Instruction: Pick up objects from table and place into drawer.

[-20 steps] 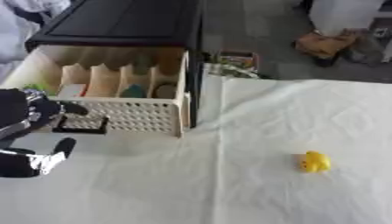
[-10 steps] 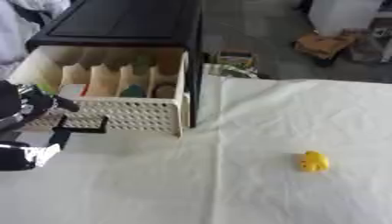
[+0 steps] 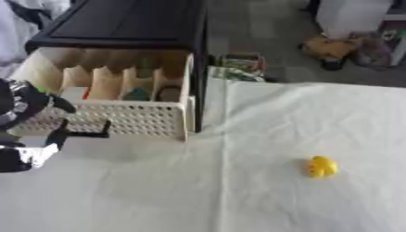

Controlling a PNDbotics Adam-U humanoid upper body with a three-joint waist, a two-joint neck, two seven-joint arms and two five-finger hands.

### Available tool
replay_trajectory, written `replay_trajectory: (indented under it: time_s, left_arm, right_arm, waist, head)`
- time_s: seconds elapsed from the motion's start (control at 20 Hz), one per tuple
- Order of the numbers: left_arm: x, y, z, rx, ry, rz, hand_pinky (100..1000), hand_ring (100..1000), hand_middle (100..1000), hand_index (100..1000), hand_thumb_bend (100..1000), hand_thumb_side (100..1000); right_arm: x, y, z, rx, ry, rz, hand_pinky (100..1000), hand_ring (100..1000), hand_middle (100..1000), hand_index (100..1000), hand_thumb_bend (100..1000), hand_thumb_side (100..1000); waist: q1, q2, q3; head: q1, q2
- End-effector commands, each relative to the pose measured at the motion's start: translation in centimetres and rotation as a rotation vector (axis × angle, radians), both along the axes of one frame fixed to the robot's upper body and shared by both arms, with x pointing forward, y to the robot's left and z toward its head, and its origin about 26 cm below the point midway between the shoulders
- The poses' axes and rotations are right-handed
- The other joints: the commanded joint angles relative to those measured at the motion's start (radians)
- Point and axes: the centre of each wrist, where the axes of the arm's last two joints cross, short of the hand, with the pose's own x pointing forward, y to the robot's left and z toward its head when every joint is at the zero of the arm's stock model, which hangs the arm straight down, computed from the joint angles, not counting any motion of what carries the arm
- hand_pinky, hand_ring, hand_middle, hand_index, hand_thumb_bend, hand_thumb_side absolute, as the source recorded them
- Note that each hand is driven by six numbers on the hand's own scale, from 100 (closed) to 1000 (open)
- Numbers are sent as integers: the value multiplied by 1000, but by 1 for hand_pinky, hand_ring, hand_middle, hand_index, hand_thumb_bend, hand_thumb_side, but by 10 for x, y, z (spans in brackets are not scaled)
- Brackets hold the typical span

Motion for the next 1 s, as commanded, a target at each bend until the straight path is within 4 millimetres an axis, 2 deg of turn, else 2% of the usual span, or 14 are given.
replay_trajectory:
  time_s: [0.05, 0.25, 0.55, 0.65, 0.75, 0.8, 0.95, 1.0]
  left_arm:
    - [-4, 1, 19, -8, -41, -57, 100, 100, 100, 795, 100, 323]
    - [-4, 1, 26, -146, -139, -149, 100, 100, 100, 784, 100, 244]
    - [-1, 0, 14, -308, -175, -260, 100, 100, 100, 776, 100, 279]
    - [0, -1, 8, -358, -181, -306, 100, 100, 100, 786, 100, 359]
    - [2, -3, 0, -413, -183, -355, 100, 100, 100, 798, 100, 389]
    - [3, -4, -4, -441, -184, -380, 100, 100, 100, 826, 100, 470]
    - [7, -10, -22, -543, -170, -456, 100, 100, 100, 856, 100, 507]
    - [8, -12, -28, -573, -162, -478, 100, 100, 100, 868, 100, 539]
  right_arm:
    - [-3, -3, 9, -19, -28, -7, 788, 655, 354, 824, 432, 922]
    - [-4, -6, 14, -53, -31, -25, 790, 659, 347, 823, 429, 969]
    - [-4, -8, 29, -148, -36, -77, 789, 663, 335, 821, 433, 1000]
    - [-4, -9, 35, -183, -42, -99, 788, 668, 325, 823, 446, 1000]
    - [-4, -10, 41, -230, -45, -120, 788, 669, 319, 823, 453, 1000]
    - [-4, -10, 44, -254, -45, -129, 790, 674, 310, 825, 477, 1000]
    - [-5, -11, 55, -349, -46, -167, 791, 680, 297, 827, 512, 1000]
    - [-5, -11, 58, -379, -44, -177, 790, 688, 278, 830, 556, 1000]
  waist:
    - [-3, -29, 1]
    - [-5, -40, 12]
    - [-6, -52, 18]
    - [-6, -56, 18]
    - [-7, -60, 17]
    - [-8, -63, 16]
    - [-8, -69, 12]
    - [-8, -71, 11]
  head:
    - [-26, 8]
    - [-63, 22]
    - [-80, 36]
    - [-85, 43]
    - [-90, 48]
    - [-91, 51]
    - [-97, 57]
    - [-97, 60]
